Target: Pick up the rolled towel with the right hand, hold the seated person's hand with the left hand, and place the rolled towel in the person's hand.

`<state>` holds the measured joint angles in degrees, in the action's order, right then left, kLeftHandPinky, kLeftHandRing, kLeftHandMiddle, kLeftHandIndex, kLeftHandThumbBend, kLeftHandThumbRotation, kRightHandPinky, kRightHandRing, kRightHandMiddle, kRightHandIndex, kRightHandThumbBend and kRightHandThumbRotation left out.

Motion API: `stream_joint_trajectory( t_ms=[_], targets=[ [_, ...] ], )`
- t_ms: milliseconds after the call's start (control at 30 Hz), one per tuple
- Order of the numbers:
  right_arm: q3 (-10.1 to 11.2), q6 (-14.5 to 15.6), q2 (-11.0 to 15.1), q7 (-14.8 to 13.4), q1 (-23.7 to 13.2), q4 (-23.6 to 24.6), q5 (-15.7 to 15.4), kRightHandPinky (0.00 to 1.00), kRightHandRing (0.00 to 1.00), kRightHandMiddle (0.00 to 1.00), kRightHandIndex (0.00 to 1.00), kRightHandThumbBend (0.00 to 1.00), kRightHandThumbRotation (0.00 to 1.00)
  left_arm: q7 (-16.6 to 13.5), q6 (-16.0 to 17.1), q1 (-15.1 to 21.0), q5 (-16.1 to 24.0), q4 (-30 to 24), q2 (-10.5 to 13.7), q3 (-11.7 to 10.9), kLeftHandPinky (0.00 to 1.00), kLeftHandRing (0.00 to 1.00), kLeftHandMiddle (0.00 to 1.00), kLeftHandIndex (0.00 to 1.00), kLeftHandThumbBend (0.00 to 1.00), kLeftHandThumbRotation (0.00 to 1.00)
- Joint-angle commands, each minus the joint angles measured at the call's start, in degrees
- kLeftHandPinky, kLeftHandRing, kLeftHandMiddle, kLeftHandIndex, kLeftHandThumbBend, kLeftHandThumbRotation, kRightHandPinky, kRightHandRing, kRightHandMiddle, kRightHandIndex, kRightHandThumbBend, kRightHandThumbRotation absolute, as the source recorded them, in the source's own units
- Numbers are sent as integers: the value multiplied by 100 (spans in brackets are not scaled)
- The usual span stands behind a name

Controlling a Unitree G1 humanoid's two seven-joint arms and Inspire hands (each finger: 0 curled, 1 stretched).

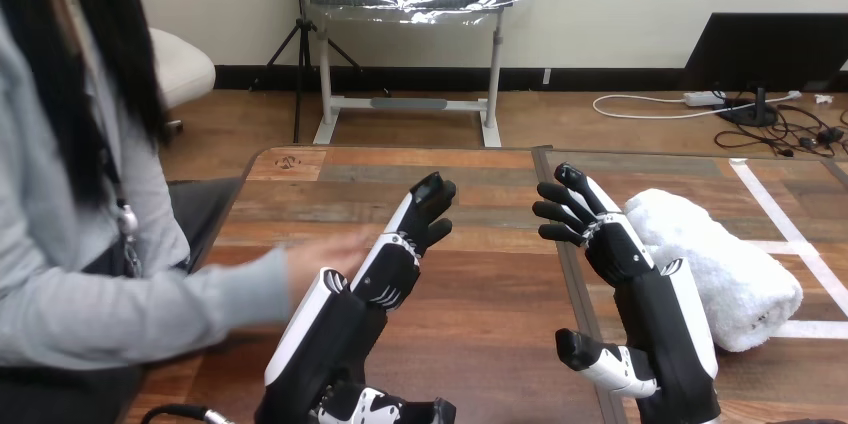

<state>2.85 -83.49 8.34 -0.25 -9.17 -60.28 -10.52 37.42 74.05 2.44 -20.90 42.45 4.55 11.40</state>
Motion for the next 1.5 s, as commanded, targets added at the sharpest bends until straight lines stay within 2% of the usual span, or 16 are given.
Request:
stream_joint_trajectory(
  t_ms=[0,733,1133,1333,1467],
  targets=[
    [51,-5,-80,-83,-309,119,38,76,82,86,91,100,80,-23,30,318,17,-152,-4,-125,95,100,100,100,100,61],
    [119,13,-64,-244,-304,144,-137,75,81,86,91,100,81,-262,182,450,467,4,-7,-435,89,99,100,100,100,66],
    [137,35,-34,-315,-311,183,-214,75,82,86,91,100,81,-251,118,460,368,-14,-32,-381,91,100,100,100,100,64],
    [135,14,-1,-317,-323,158,-215,75,81,86,91,100,82,-367,222,476,561,28,-53,-463,90,99,100,100,100,64],
    [97,28,5,-286,-324,147,-150,74,81,86,91,100,82,-302,115,451,399,-7,-61,-374,90,99,100,100,100,64]
  ],
)
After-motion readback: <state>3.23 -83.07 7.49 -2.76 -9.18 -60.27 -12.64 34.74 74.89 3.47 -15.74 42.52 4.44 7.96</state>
